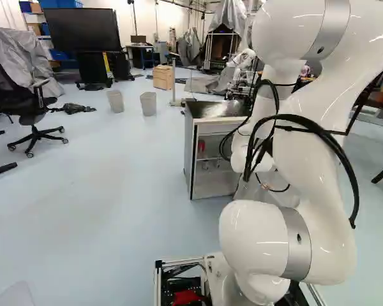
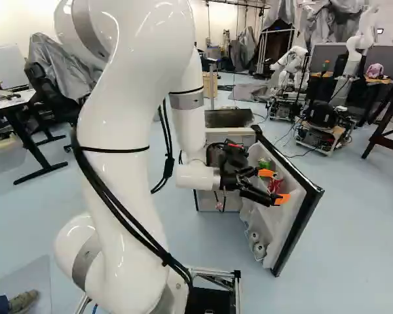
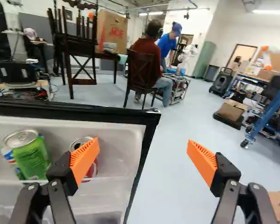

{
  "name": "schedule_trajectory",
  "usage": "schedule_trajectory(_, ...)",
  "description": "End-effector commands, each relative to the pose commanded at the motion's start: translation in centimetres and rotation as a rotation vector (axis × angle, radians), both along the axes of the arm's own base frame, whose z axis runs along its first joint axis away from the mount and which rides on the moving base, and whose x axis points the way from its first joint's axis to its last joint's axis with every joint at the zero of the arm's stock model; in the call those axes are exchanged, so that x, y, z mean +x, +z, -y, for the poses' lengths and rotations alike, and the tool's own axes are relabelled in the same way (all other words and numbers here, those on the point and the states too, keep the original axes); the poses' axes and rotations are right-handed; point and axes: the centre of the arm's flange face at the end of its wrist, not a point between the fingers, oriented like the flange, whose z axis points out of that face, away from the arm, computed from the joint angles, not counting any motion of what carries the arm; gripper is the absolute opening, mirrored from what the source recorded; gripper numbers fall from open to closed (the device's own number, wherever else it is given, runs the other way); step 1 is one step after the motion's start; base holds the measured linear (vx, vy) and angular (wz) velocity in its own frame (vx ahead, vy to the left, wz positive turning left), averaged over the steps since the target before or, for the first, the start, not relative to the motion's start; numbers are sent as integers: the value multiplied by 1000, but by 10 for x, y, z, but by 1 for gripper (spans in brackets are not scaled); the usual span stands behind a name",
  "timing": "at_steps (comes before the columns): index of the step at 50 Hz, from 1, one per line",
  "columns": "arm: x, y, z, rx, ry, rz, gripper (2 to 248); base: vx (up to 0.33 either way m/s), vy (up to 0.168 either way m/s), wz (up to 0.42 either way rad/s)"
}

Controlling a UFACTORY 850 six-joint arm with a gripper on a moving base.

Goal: Grab a drink from the fridge

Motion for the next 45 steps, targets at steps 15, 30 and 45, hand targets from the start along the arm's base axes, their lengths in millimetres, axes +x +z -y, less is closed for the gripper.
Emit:
schedule_trajectory(15,-15,3,-26,14,195,-30,247,0,0,0)
schedule_trajectory(30,-12,3,-38,22,363,-37,247,0,0,0)
schedule_trajectory(45,-1,3,-46,26,521,-35,247,0,0,0)
